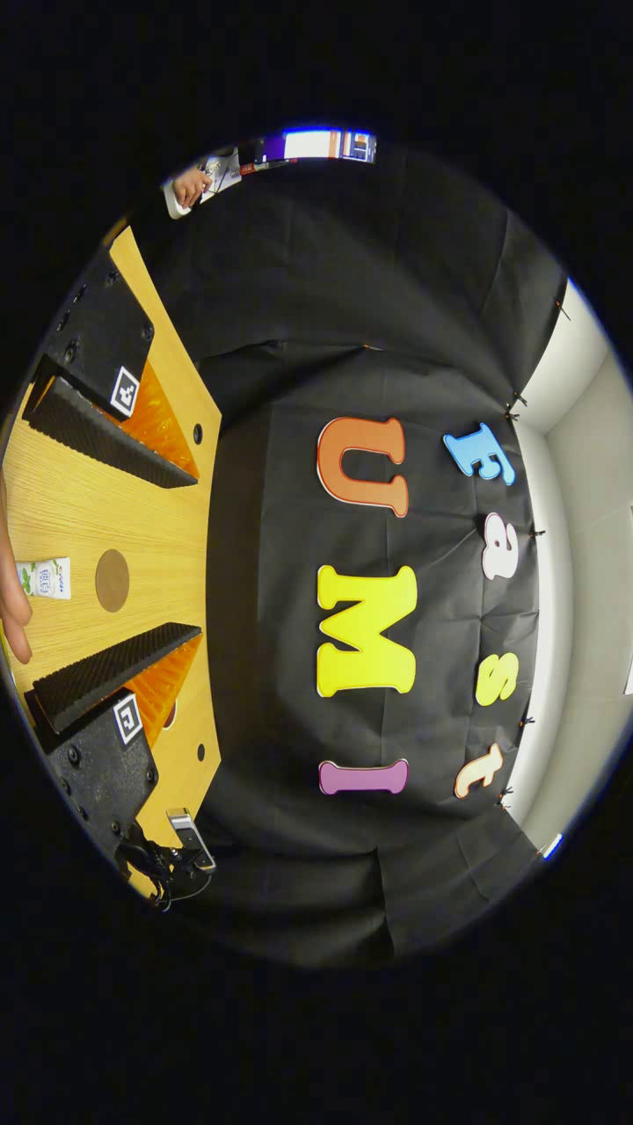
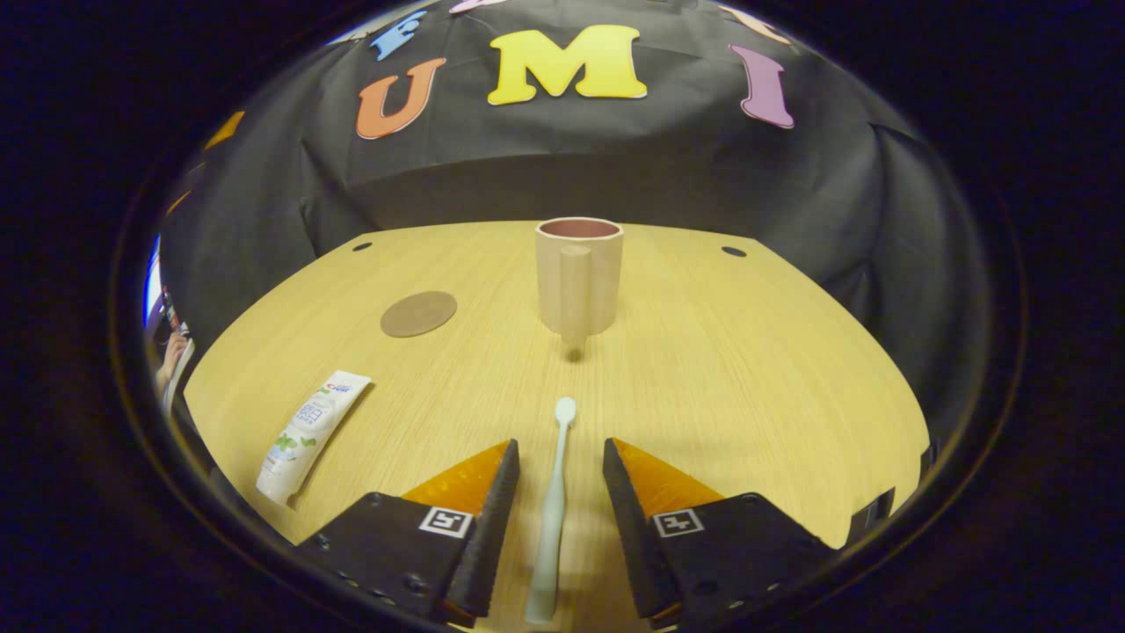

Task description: Put the toothbrush and toothpaste on the desktop into the cup, then pick up the cup and place it on the coaster on the desktop.

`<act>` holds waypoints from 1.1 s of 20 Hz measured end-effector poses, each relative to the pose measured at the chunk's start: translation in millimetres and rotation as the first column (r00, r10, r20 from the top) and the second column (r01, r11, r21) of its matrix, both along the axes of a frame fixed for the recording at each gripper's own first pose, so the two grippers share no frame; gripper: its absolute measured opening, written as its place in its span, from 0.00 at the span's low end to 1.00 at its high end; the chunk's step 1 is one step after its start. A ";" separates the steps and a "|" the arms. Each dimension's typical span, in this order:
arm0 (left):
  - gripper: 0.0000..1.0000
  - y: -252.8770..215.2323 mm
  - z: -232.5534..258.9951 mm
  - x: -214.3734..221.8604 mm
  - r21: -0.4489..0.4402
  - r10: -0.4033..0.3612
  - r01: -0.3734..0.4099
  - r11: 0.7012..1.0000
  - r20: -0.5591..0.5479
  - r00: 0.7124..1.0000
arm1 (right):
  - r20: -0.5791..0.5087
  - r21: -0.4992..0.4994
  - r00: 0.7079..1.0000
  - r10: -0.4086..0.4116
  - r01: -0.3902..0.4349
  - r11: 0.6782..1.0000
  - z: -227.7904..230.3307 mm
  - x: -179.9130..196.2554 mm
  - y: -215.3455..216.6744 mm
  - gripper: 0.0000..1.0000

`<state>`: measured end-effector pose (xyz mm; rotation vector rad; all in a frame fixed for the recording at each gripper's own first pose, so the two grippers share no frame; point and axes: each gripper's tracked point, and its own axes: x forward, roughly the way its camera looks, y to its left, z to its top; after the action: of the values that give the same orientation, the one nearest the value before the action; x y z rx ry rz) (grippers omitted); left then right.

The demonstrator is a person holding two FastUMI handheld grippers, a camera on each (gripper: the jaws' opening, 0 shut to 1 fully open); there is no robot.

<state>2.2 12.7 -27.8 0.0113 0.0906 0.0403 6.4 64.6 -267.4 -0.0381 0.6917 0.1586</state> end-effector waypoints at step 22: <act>0.98 -7.3 -132.4 -30.2 0.048 -0.021 0.039 0.998 -0.322 0.947 | 0.125 0.063 0.991 0.052 -0.060 0.996 35.9 1.4 -4.1 0.02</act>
<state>-27.9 5.4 -160.3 0.0732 0.4164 0.0098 7.8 60.5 -231.5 -0.0031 0.5620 0.2313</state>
